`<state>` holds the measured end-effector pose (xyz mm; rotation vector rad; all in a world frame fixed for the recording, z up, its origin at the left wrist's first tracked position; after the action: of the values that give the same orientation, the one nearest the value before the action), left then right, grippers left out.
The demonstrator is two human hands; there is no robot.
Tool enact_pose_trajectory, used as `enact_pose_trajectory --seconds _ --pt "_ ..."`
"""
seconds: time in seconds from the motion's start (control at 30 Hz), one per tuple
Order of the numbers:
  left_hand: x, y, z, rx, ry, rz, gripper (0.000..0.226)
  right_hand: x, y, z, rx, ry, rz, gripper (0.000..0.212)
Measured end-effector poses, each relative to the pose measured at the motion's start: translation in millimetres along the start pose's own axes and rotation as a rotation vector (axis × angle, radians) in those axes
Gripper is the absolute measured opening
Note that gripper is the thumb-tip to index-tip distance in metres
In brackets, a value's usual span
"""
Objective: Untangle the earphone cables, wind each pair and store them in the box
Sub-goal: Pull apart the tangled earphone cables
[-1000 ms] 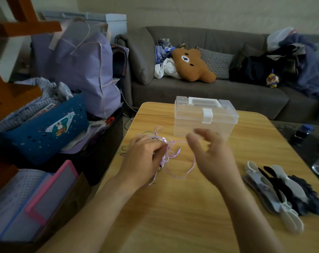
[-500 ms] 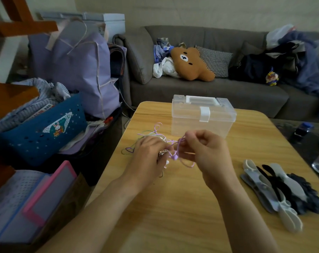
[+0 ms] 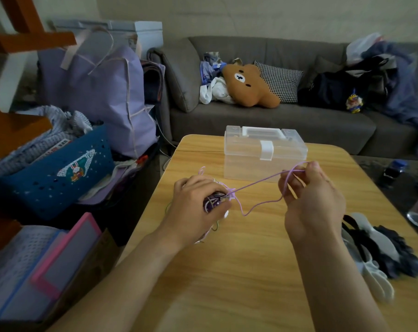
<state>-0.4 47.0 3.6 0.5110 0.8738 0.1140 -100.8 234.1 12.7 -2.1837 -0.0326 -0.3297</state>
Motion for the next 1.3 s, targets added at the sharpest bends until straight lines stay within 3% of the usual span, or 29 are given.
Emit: enact_pose_trajectory --seconds 0.1,0.17,0.27,0.33,0.37,0.43,0.5,0.6,0.7,0.87,1.03,1.17,1.3 --pt "3.0 2.8 0.6 0.042 -0.018 -0.005 0.022 -12.5 8.7 5.7 0.074 -0.012 -0.152 0.012" --pt "3.9 1.6 1.6 0.041 -0.031 -0.007 0.023 -17.8 3.3 1.7 0.327 -0.103 -0.081 0.009" --pt "2.7 -2.1 5.5 0.043 -0.048 0.011 0.016 -9.8 -20.1 -10.8 0.901 -0.160 0.425 0.016" --pt "2.5 -1.4 7.1 0.055 -0.057 0.009 0.016 9.7 -33.2 -22.7 1.066 -0.169 0.788 0.033" --pt "2.4 0.5 7.2 0.057 -0.059 0.005 0.017 18.6 -30.5 -30.8 1.064 -0.268 0.858 0.036" --pt "2.8 3.6 8.0 0.063 -0.038 0.002 0.024 31.2 -0.1 -44.1 1.027 -0.595 0.665 0.029" --pt "3.3 4.4 8.2 0.082 -0.029 0.001 0.033 41.6 32.8 -47.1 1.087 -0.783 0.523 0.019" --pt "3.0 3.3 8.7 0.103 -0.044 -0.028 0.033 40.1 43.8 -46.2 1.152 -0.739 0.596 0.009" --pt "1.0 2.1 9.6 0.074 -0.050 -0.061 0.037 26.6 44.5 -41.3 1.131 -0.734 0.473 0.008" --pt "-2.8 13.0 20.7 0.017 0.039 -0.149 0.032 24.4 39.4 -42.0 1.145 -0.812 0.466 0.009" --pt "-6.1 14.0 29.2 0.029 0.070 -0.101 0.030 24.0 30.2 -43.0 1.101 -0.756 0.537 0.001" --pt "-9.2 7.4 43.1 0.125 0.142 0.007 0.027 17.0 9.8 -38.6 0.955 -0.587 0.560 0.006" --pt "-9.4 3.5 44.2 0.161 0.114 0.057 0.025 13.9 -0.4 -35.7 0.860 -0.520 0.562 0.008"
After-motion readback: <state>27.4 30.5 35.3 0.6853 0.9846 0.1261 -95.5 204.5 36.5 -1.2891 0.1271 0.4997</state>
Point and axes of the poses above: each hand's wrist, its own x-axis away from the middle knuckle, its own z-axis out of the back of the hand, y = z × x, the point moved 8 cm from there along -x, towards the middle knuckle, and after that the axes turned 9 degrees about y, right-handed, at the moved point
